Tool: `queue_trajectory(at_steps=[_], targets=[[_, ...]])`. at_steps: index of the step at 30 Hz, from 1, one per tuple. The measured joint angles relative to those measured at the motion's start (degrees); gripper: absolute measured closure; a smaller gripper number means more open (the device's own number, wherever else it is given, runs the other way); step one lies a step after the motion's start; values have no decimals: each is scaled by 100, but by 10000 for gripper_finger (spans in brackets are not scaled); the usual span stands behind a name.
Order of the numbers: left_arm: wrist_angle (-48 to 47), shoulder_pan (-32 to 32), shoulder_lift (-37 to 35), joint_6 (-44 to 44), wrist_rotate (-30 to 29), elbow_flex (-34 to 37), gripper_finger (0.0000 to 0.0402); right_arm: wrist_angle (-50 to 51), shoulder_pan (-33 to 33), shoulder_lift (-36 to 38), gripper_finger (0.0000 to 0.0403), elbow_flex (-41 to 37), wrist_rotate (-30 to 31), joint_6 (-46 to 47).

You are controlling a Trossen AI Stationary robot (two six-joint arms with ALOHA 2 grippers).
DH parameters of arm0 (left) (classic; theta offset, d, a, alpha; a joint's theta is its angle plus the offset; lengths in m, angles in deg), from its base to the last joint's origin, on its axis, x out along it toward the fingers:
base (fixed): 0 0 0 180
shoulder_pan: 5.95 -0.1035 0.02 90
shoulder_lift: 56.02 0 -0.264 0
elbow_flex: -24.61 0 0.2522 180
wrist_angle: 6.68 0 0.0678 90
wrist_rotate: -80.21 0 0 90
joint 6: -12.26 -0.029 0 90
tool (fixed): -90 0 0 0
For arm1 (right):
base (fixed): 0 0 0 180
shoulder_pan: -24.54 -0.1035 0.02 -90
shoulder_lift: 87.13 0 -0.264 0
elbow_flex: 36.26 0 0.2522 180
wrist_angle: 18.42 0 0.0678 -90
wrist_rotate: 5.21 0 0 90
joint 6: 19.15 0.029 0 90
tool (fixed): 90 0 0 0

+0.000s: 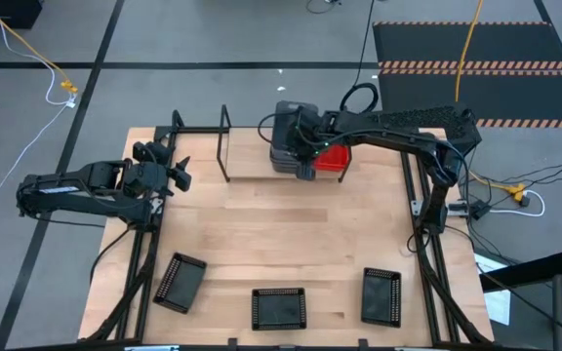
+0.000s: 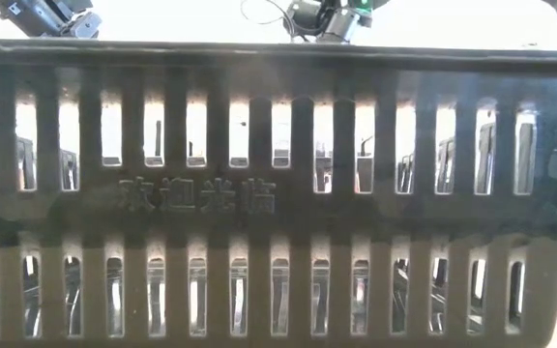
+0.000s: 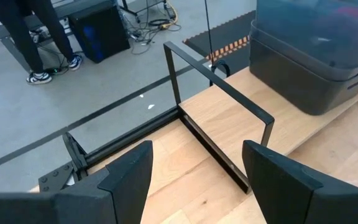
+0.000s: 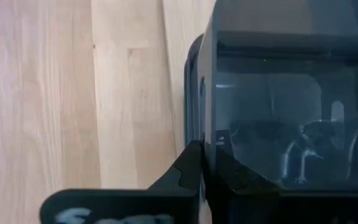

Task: Stack baskets on shelf by color
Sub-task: Stack the light black bin on top of the other light black bins on the shelf

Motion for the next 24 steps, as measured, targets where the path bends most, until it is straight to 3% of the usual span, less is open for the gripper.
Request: queue_trajectory(at_steps=[8,15,19,24], targets=[[0,0,0,-1,2,-2,151,-267,0,0,350,-242,19,95],[0,1,0,6,4,0,151,-161,-35,0,287,-242,-296,-645],[-2,2,0,15,4,-2,151,-316,-36,1,284,-354,-417,-814],[0,1,0,15,7,-2,151,-544,-26,2,311,-586,-417,-900]])
